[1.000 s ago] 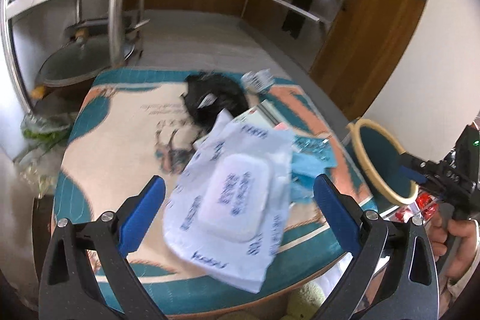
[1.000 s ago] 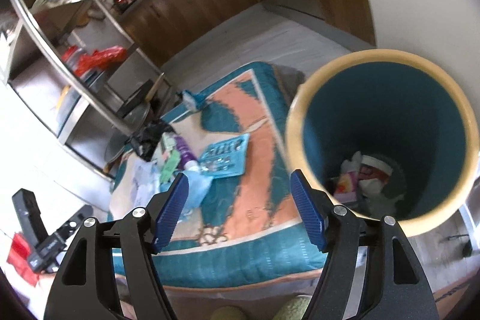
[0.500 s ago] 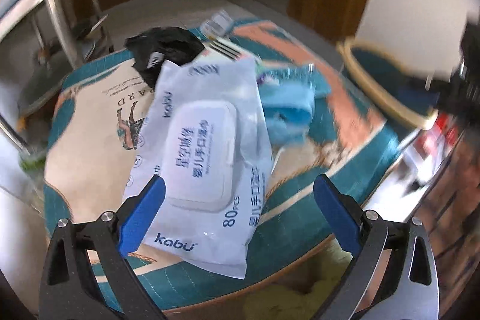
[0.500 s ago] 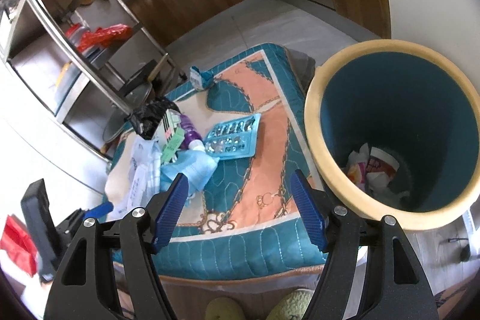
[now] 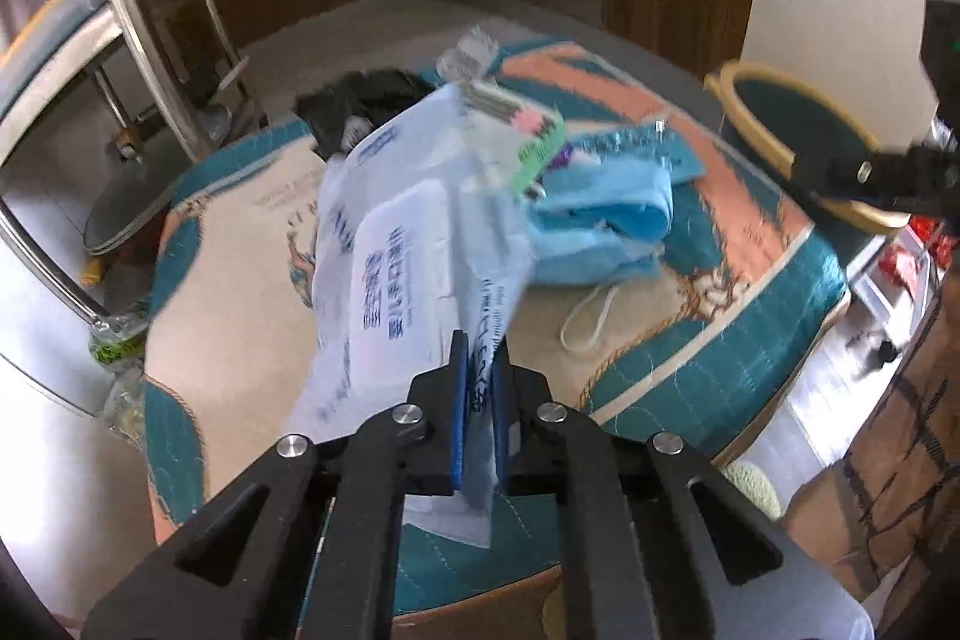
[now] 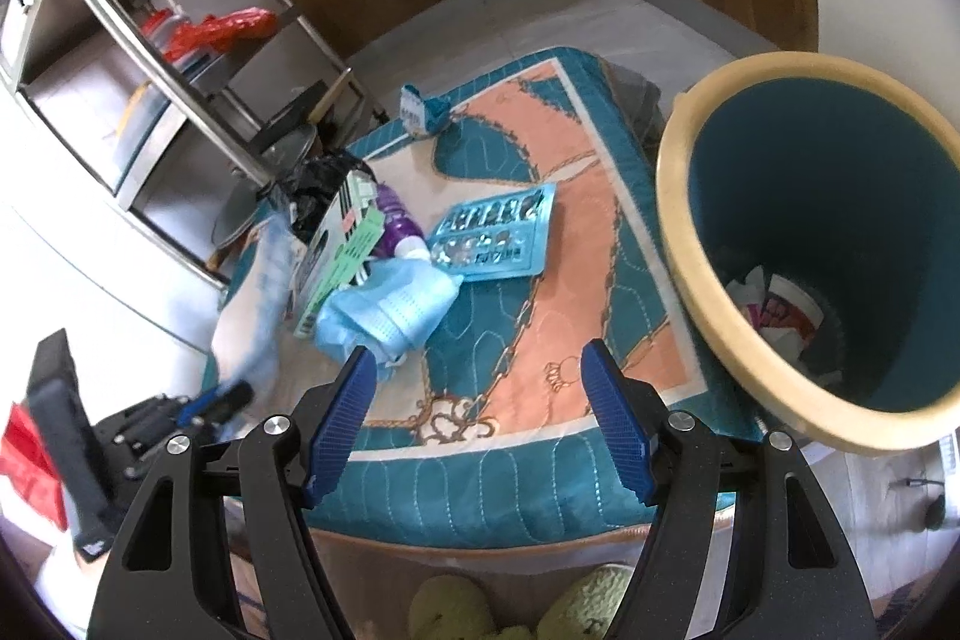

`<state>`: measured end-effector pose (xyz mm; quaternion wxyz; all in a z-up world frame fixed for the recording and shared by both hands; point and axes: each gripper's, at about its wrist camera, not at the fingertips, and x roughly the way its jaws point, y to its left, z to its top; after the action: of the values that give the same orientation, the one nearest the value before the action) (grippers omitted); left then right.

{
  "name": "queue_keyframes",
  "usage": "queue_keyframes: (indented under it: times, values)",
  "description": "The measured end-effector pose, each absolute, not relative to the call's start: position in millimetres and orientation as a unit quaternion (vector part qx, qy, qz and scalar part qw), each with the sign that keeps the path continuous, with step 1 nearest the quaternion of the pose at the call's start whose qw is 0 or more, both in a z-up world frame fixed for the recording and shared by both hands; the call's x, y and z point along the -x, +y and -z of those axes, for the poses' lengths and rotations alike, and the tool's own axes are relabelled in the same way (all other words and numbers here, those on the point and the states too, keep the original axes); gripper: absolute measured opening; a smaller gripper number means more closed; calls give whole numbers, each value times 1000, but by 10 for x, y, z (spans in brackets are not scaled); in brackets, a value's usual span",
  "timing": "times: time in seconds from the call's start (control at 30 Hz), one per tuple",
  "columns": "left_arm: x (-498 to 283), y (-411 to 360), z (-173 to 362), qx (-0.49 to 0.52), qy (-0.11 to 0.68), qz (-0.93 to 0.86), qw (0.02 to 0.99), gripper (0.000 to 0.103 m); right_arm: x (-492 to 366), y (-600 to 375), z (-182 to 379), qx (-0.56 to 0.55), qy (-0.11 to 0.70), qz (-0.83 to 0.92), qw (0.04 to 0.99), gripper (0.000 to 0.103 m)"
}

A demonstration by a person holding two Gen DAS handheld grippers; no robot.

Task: Collect trash
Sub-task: 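Return both tools to the table and grasp the Kabu wipe pack with the left tool, then grasp the blue face mask with the right tool while the left holds the wipe pack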

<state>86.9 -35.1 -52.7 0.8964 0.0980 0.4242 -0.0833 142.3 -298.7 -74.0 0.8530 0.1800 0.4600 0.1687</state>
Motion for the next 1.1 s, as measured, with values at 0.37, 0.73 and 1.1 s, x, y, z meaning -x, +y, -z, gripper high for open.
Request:
queue_keyframes:
  times: [0.37, 0.73, 1.1]
  values:
    - [-791, 119, 64, -2, 324, 13, 946, 3, -1538, -2844, 864, -229, 481, -218, 818, 71]
    - [-739, 270, 43, 49, 305, 22, 951, 3, -1920, -2616, 1155, -309, 502, -231, 774, 61]
    - [-691, 389, 49, 76, 296, 25, 952, 3, -1974, -2549, 1128, -325, 479, -234, 781, 15]
